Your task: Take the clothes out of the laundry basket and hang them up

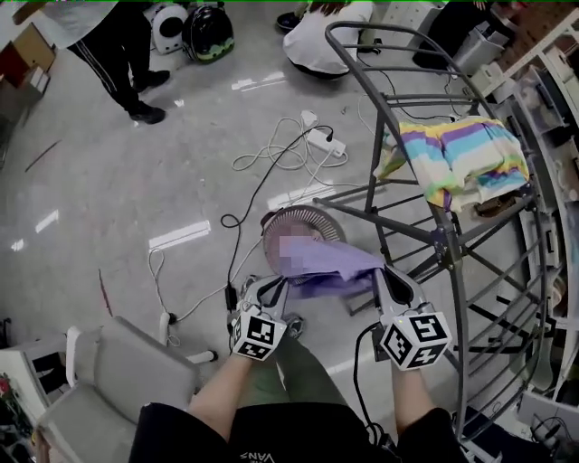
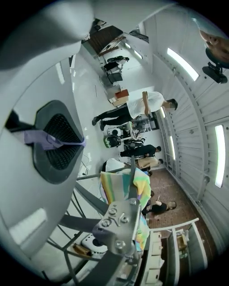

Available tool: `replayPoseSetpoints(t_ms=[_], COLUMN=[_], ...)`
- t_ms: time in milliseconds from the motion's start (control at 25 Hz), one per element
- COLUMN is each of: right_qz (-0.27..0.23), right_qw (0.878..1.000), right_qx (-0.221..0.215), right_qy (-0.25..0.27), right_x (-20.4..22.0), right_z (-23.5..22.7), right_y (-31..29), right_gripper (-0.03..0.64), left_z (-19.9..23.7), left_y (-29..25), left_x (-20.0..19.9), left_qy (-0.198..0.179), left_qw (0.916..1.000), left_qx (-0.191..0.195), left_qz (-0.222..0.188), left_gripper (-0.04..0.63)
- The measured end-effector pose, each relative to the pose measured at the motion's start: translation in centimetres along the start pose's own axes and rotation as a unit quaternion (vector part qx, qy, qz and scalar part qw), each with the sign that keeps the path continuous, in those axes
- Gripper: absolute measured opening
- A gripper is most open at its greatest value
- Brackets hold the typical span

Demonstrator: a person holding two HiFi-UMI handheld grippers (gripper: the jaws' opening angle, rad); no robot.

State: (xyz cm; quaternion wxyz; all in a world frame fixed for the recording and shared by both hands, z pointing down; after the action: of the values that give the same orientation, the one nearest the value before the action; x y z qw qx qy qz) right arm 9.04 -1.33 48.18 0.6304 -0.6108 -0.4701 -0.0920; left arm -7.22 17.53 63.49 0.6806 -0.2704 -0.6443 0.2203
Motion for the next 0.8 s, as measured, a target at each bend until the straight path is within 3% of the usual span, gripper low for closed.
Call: replayPoseSetpoints(t_ms=[400,800], right_qz=[-0.024,-0.053], right_qw=[1.000,0.998], right_qx=[-0.011,-0.001], right_qy=[0.012,0.022], right_x=[-1.0,-4.0], right_z=[0.1,0.0], right_y=[4.9,10.3], right_gripper=[0.020,0.018], left_z=[0.7,2.7], left_y=[6.6,13.6], left_x=[-5.9,-15.7], left_qy=[-0.051,-0.098], left_qw=[0.9980,0.9917], left_qx=[-0.026,-0.045], left_qz=[-0.028,-0.070], left_gripper=[0.015,0.014])
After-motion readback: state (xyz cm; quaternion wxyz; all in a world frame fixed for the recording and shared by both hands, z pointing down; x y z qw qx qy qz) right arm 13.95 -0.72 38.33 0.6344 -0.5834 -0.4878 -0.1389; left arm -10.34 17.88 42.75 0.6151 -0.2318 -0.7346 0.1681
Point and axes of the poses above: the fingertips, and each gripper's own axes: y backward along the fingers, z to its left, x out of its underside, the point moved 9 cm from there along y, backward along the fingers, and after that the axes turned 8 degrees about z, right-handed, at the moved point
